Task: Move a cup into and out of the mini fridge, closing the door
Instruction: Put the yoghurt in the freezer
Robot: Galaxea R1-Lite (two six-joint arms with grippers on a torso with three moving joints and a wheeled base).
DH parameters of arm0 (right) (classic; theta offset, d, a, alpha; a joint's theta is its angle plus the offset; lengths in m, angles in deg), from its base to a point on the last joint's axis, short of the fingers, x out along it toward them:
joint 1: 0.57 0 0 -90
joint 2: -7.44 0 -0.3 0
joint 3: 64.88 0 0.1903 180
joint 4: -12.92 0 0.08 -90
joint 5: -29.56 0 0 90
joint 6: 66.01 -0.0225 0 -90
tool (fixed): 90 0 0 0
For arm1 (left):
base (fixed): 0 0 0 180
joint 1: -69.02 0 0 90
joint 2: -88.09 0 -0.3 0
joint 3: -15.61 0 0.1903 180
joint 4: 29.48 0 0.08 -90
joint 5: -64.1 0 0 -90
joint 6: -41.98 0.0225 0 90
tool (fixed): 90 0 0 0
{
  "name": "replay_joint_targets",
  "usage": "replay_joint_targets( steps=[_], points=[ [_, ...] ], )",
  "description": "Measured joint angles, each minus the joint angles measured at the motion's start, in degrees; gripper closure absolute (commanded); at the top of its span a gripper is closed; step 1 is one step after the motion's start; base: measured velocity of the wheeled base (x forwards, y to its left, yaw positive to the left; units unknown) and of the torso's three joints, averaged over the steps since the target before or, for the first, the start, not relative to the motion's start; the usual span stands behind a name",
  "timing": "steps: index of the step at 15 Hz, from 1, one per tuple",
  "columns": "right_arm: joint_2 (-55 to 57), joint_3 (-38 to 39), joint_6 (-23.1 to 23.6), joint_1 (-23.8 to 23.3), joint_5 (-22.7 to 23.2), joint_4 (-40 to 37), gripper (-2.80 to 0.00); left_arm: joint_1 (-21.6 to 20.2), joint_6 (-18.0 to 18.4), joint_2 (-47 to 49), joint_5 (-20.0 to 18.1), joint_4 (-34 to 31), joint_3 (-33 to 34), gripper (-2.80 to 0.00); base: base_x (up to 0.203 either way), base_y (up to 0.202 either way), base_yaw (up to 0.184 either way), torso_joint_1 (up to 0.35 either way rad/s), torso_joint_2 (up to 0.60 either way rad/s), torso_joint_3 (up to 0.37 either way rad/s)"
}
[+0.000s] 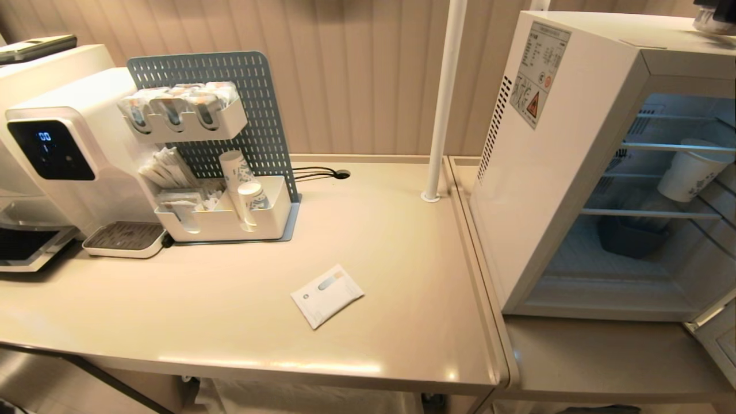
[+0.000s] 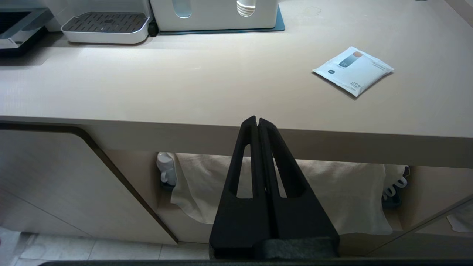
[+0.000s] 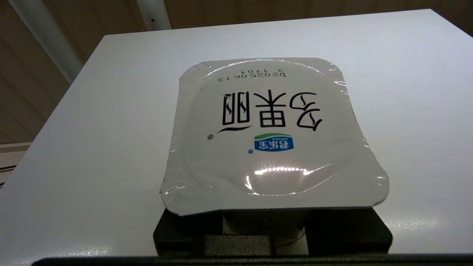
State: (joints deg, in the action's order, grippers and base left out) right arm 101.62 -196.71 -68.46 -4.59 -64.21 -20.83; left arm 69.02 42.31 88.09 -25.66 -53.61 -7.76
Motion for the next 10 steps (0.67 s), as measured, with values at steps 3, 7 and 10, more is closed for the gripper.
replay_joint_targets(
  steps=[3, 7, 10],
  points=[
    [-1.2, 0.2, 0.0, 0.0, 0.1, -0.4, 0.00, 0.0, 0.0, 0.0, 0.0, 0.0, 0.0, 0.00, 0.000, 0.000, 0.000, 0.000, 0.00, 0.000],
    [-5.4, 2.6, 0.0, 0.0, 1.0, -2.0, 0.00, 0.0, 0.0, 0.0, 0.0, 0.0, 0.0, 0.00, 0.000, 0.000, 0.000, 0.000, 0.00, 0.000],
    [-12.4, 8.6, 0.0, 0.0, 2.0, -2.1, 0.00, 0.0, 0.1, 0.0, 0.0, 0.0, 0.0, 0.00, 0.000, 0.000, 0.000, 0.000, 0.00, 0.000]
  ],
)
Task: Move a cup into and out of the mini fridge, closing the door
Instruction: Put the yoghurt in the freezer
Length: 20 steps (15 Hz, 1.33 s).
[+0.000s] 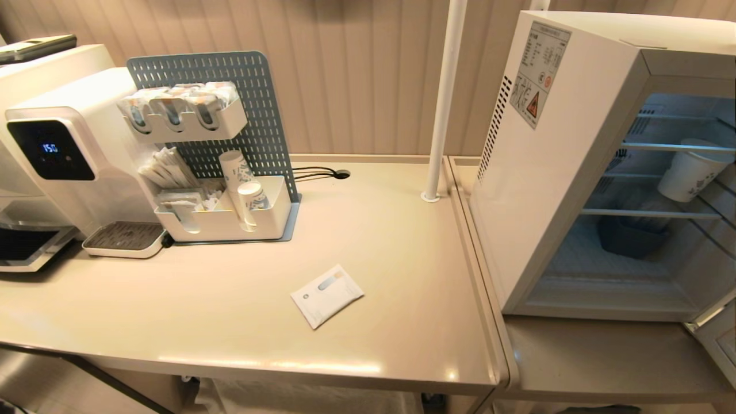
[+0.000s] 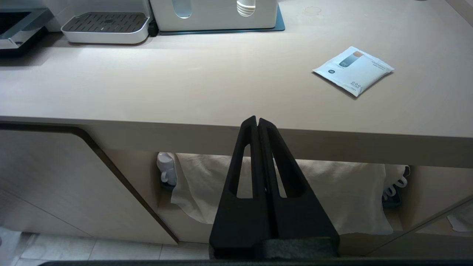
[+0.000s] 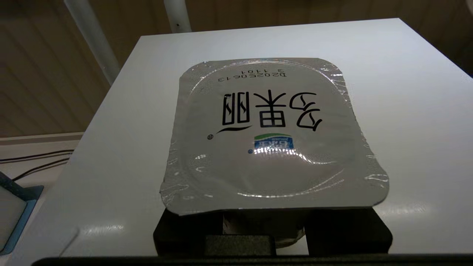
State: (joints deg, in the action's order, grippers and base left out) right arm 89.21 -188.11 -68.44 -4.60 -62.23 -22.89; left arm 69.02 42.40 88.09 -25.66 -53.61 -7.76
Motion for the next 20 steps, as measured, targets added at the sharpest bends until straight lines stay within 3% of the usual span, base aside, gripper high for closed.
replay_joint_targets(
  steps=[6, 11, 20],
  points=[
    [-20.6, 17.4, 0.1, 0.0, 2.0, -0.6, 0.00, 0.0, 0.0, 0.0, 0.0, 0.0, 0.0, 0.00, 0.000, 0.000, 0.000, 0.000, 0.00, 0.000],
    [-33.6, 27.4, 0.1, 0.4, 2.6, -2.0, 0.00, 0.0, 0.0, 0.0, 0.0, 0.0, 0.0, 0.00, 0.000, 0.000, 0.000, 0.000, 0.00, 0.000],
    [-47.7, 33.6, 0.0, 0.4, 6.4, -6.7, 0.00, 0.0, -0.1, 0.0, 0.0, 0.1, 0.0, 0.00, 0.000, 0.000, 0.000, 0.000, 0.00, 0.000]
  ],
)
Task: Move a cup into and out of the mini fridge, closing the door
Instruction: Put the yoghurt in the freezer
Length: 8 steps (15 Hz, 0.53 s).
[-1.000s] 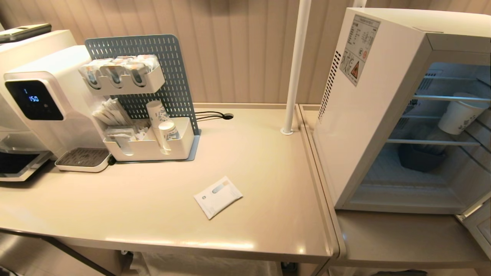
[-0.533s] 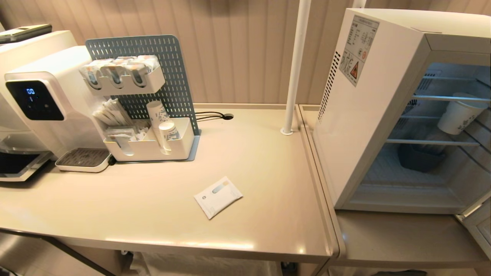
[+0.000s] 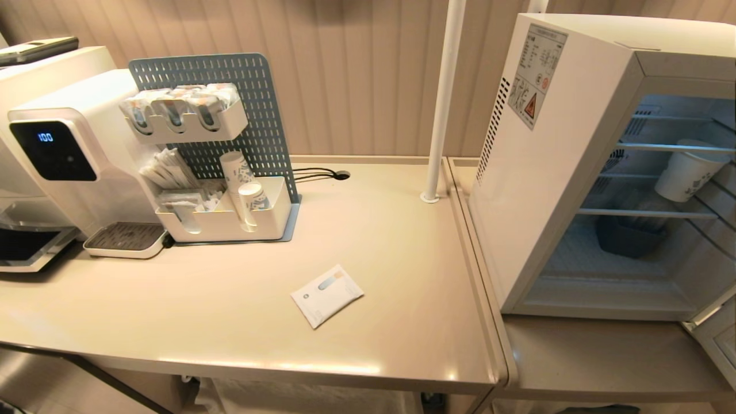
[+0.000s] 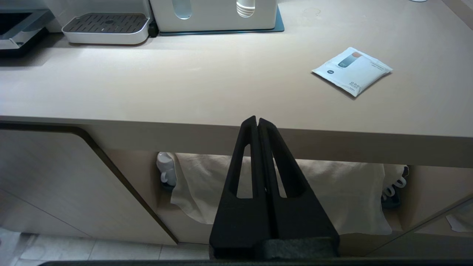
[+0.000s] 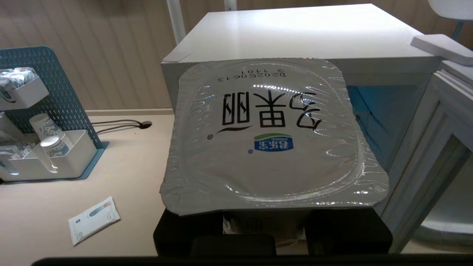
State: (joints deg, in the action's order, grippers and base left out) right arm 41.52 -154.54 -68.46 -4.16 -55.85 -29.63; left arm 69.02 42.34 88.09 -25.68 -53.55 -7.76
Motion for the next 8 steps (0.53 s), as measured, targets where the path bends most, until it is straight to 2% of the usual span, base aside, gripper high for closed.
replay_joint_targets(
  steps=[8],
  points=[
    [-15.1, 12.4, 0.0, 0.7, 3.2, -0.5, 0.00, 0.0, 0.3, 0.0, 0.0, 0.0, 0.0, 0.00, 0.000, 0.000, 0.000, 0.000, 0.00, 0.000]
  ],
)
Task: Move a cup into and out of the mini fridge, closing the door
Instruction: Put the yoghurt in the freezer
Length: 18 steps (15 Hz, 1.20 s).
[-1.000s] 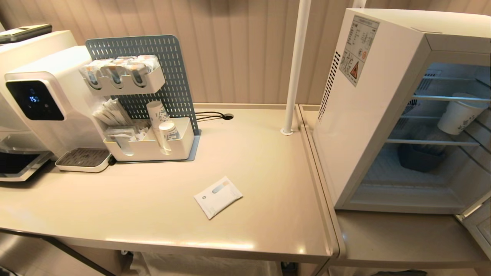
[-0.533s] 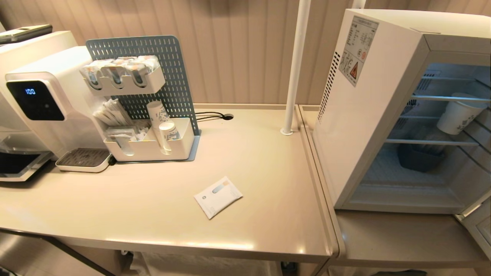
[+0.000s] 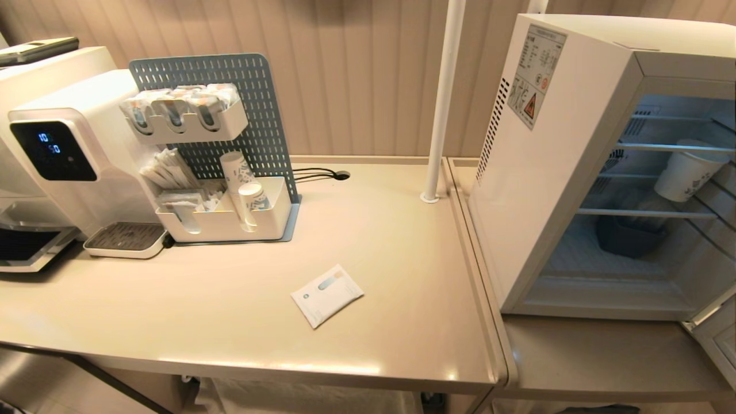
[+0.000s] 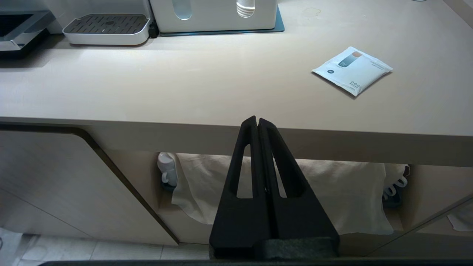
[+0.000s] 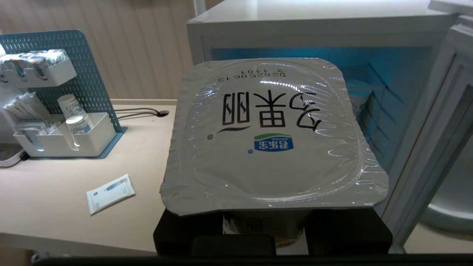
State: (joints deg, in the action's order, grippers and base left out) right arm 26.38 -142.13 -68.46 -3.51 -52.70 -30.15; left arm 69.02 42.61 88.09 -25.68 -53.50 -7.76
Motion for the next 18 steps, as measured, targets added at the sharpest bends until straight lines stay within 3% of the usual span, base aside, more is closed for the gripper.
replay_joint_targets(
  steps=[2, 12, 18],
  points=[
    [-4.0, 5.0, -0.7, 0.7, 0.2, 2.6, 0.00, 0.0, -0.1, 0.0, 0.0, 0.0, 0.0, 0.00, 0.000, 0.000, 0.000, 0.000, 0.00, 0.000],
    [-12.7, 33.0, -0.8, 2.2, 0.4, 31.3, 0.00, 0.0, -0.2, 0.0, 0.0, 0.0, 0.0, 0.00, 0.000, 0.000, 0.000, 0.000, 0.00, 0.000],
    [-17.5, 50.2, 2.8, 2.5, 0.2, 37.1, 0.00, 0.0, -0.3, 0.0, 0.0, 0.0, 0.0, 0.00, 0.000, 0.000, 0.000, 0.000, 0.00, 0.000]
  ],
)
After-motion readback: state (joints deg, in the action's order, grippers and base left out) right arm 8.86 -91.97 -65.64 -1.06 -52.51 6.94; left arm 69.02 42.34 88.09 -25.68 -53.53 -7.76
